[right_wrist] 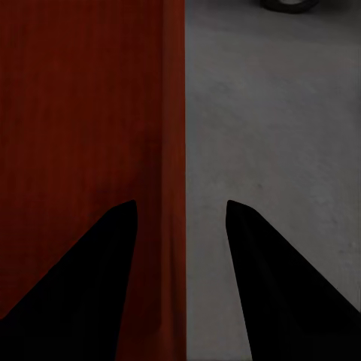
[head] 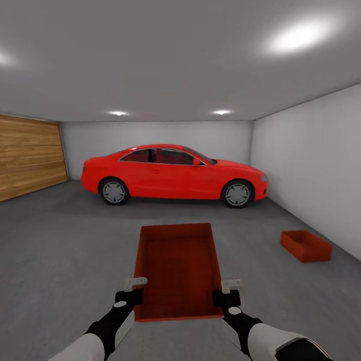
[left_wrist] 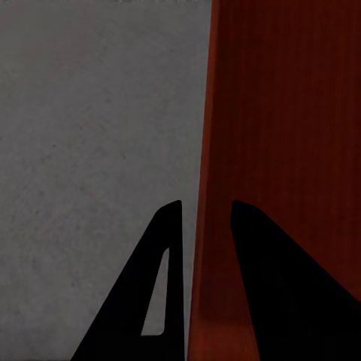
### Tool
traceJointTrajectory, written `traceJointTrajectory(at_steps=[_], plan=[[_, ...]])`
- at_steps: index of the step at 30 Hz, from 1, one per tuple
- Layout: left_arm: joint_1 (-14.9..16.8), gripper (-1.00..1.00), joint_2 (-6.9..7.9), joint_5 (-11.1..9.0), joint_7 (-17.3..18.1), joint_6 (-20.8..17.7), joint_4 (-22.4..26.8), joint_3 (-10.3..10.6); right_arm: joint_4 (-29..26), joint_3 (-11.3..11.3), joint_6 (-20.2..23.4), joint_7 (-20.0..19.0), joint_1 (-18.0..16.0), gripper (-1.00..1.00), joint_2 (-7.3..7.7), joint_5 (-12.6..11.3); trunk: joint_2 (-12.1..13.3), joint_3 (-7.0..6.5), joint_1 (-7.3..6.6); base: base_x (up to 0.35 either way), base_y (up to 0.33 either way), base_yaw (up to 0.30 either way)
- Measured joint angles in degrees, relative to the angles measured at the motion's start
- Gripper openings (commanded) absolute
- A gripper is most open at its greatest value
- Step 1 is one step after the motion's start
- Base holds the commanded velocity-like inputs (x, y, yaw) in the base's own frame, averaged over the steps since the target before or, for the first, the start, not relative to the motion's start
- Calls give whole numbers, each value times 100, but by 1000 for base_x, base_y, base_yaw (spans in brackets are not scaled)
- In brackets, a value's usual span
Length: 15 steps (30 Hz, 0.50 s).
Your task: Move the two storage containers from the living room to the garage. In the garage, place one container on the floor and stack the other container on top of it (either order is fine).
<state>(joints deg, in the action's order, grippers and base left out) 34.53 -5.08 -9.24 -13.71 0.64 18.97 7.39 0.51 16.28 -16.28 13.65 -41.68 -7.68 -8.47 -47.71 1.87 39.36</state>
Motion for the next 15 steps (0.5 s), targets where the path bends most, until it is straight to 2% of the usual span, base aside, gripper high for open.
traceJointTrajectory(at_steps=[15], plan=[[0, -100, 0, 0, 0, 0, 0, 0, 0, 1, 0, 0, 0, -100, 0, -1, 0, 0, 0, 322, 0, 0]])
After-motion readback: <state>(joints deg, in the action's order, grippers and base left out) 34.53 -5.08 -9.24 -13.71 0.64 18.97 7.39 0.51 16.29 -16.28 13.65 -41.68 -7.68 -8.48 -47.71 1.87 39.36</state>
